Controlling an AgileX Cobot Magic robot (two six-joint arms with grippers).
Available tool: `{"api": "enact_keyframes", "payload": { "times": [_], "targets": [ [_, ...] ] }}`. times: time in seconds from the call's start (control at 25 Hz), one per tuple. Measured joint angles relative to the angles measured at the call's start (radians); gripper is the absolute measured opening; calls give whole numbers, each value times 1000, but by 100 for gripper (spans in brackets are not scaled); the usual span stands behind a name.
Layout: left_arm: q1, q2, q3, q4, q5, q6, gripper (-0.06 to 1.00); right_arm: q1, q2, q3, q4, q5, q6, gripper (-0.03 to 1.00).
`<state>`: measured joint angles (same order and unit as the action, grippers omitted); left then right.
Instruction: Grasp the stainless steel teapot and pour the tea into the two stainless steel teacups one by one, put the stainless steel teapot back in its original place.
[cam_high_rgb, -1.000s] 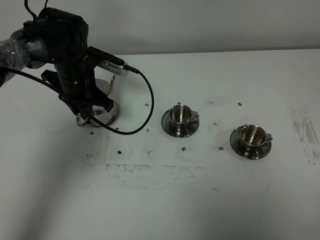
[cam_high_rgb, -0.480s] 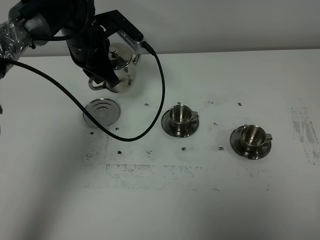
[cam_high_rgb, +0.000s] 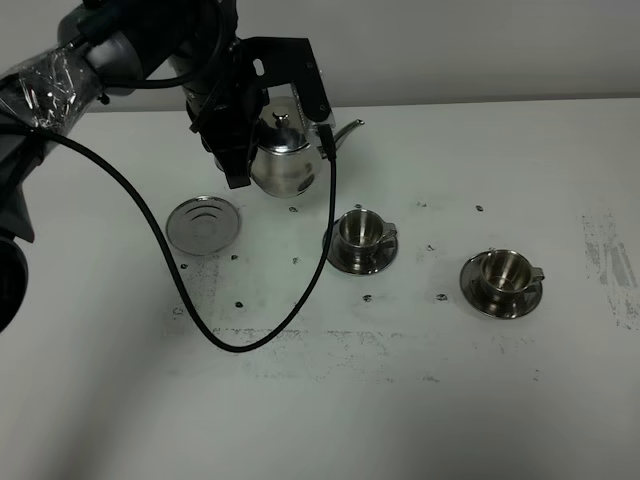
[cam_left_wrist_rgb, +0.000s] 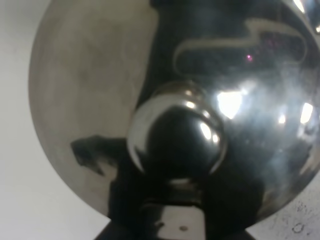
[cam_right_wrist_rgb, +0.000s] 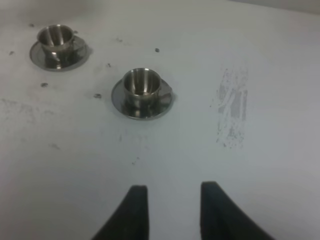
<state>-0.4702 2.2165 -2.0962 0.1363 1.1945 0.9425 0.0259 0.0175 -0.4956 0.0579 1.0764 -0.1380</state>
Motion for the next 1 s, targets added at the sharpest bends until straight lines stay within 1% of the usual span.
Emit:
{"api": "enact_keyframes", "payload": {
  "times": [0.16,0.28,0.4,0.56,0.72,0.84,1.0],
  "targets": [
    [-31,5,-3,6,-3,82,18,0,0,0,0,0,0,24],
    [-57,21,-4,5,-26,127,18,0,0,0,0,0,0,24],
    [-82,37,-4,8,-67,180,18,0,0,0,0,0,1,24],
    [-116,39,-4,26,-139,216,18,0,0,0,0,0,1,24],
    [-141,46,-5,32,-172,283,18,0,0,0,0,0,1,24],
    [-154,51,-5,49,-208,304,18,0,0,0,0,0,0,24],
    [-173,57,-5,60,-287,324,18,0,0,0,0,0,0,24]
  ]
}}
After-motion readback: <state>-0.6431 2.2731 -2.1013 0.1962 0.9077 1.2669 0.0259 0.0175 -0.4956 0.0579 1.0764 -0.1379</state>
